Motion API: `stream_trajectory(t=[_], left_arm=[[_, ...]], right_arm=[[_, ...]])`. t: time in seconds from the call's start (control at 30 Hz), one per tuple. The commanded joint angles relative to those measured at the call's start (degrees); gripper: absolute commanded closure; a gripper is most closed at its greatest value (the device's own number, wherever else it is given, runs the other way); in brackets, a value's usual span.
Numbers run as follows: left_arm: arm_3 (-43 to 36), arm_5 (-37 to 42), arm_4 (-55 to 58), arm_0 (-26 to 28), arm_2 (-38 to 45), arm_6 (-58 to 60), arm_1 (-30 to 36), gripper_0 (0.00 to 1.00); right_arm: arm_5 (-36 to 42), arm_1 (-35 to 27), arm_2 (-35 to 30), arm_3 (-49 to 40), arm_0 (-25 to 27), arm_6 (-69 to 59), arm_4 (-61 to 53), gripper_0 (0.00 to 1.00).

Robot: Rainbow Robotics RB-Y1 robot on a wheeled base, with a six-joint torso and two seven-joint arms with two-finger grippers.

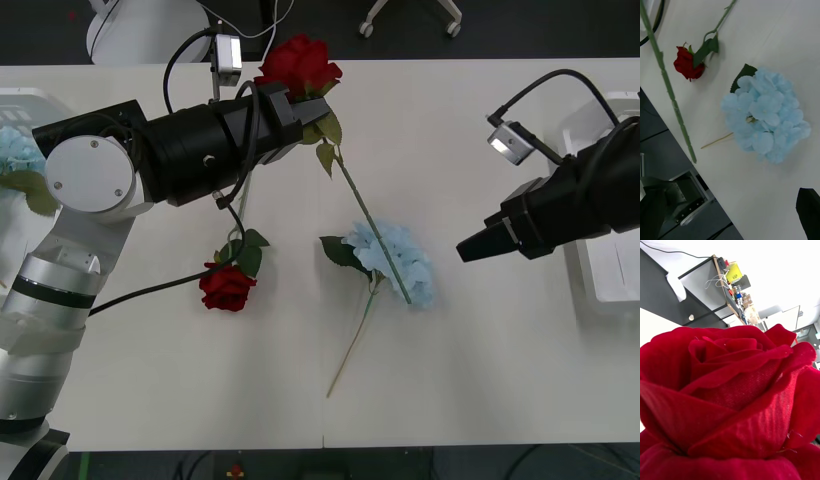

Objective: Put the red flowers into the right box and the blue flowers into the left box

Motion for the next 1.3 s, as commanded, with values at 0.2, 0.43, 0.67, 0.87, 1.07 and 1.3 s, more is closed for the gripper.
stream_trajectory(t=[0.2, 0.43, 0.67, 0.87, 1.07, 1.3], left_arm=[[-2.48, -0.86, 0.07, -2.46, 0.24, 4.04, -1.32, 1.0], [-2.48, -1.3, 0.16, -2.46, 0.24, 4.3, -1.23, 1.0], [-2.48, -1.3, 0.16, -2.46, 0.24, 4.66, -1.32, 1.0], [-2.48, -1.39, 0.16, -2.46, 0.24, 4.74, -1.23, 1.0], [-2.48, -1.39, 0.16, -2.46, 0.33, 4.92, -1.23, 1.0], [-2.48, -1.39, 0.16, -2.46, 0.33, 5.09, -1.32, 1.0]], right_arm=[[-0.58, 6.96, 1.24, -4.04, 2.09, 2.7, 1.17, 0.0], [-0.58, 11.7, 3.79, -4.04, 2.26, 2.7, 6.79, 0.0], [-2.16, 14.6, 5.81, -4.04, 3.06, 2.62, 7.5, 0.0], [-3.04, 17.24, 5.9, -4.04, 3.67, 2.26, 7.94, 0.48], [-3.65, 18.38, 5.9, -3.95, 3.58, 1.21, 8.99, 1.0], [-3.74, 18.38, 5.9, -3.78, 3.58, 0.59, 9.17, 1.0]])
